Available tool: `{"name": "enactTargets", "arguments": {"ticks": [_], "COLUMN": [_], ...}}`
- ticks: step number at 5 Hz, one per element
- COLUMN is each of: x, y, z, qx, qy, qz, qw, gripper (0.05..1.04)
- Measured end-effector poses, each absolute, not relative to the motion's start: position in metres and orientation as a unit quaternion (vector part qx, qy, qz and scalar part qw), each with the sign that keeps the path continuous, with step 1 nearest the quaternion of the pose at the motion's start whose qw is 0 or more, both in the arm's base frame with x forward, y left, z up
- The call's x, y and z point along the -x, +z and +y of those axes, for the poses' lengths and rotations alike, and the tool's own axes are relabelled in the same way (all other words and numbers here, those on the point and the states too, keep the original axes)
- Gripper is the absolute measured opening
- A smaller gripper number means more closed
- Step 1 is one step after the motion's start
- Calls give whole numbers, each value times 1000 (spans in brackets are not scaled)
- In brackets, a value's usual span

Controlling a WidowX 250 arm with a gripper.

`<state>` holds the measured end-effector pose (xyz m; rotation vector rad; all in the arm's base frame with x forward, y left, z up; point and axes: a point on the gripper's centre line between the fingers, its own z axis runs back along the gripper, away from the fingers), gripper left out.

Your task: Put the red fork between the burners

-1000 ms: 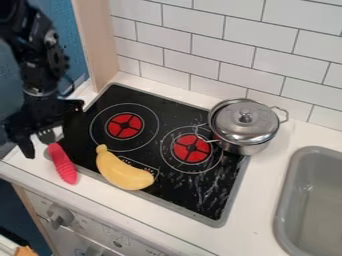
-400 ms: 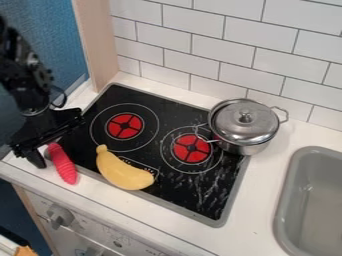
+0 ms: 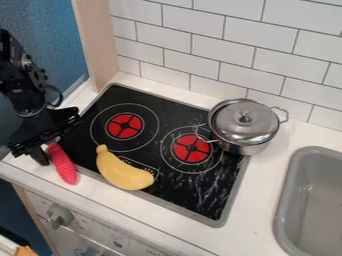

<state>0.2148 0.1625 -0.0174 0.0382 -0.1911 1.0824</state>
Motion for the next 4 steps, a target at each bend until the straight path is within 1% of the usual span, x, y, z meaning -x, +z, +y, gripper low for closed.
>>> {"name": "enactTargets", "arguments": {"ticks": [1, 2, 3, 4], "x": [-215, -215, -221, -226], "y": [-15, -6, 24, 40], "z": [161, 156, 156, 148], "qx": [-32, -57, -65, -63], "qy": [485, 448, 452, 435], "qz": [-72, -35, -52, -64], "qw": [871, 892, 888, 896], "gripper": [437, 323, 323, 323]}}
